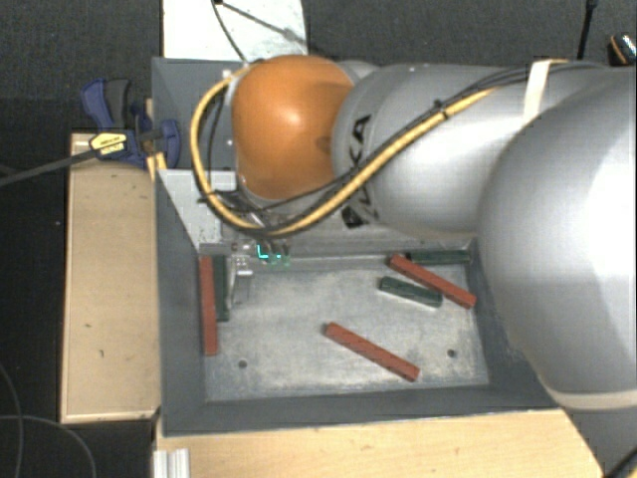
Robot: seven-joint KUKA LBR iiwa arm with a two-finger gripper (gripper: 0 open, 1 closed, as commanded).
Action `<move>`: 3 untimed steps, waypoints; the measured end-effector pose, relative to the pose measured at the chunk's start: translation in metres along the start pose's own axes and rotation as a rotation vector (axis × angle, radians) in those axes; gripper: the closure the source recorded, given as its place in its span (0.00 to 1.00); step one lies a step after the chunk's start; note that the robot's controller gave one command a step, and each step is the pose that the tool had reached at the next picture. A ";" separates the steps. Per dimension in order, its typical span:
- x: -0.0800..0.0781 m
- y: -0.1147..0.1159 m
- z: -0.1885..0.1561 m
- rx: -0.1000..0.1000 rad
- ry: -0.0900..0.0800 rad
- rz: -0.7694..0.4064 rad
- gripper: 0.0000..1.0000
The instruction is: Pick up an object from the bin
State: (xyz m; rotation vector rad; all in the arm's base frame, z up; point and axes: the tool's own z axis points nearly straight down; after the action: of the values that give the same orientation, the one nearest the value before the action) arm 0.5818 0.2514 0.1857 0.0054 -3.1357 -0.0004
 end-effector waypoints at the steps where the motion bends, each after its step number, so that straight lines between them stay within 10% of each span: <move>1: -0.012 -0.024 0.099 -0.002 -0.008 0.016 0.00; 2: 0.019 0.001 0.071 0.001 -0.006 -0.433 0.00; 3: 0.044 -0.022 0.118 0.001 -0.002 -0.476 0.00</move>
Offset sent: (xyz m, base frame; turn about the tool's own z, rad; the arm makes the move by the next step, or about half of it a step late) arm 0.0110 -0.0242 -0.0998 0.0104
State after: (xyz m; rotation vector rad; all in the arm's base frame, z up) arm 0.5369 0.2295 0.0678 0.7457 -3.0478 -0.0003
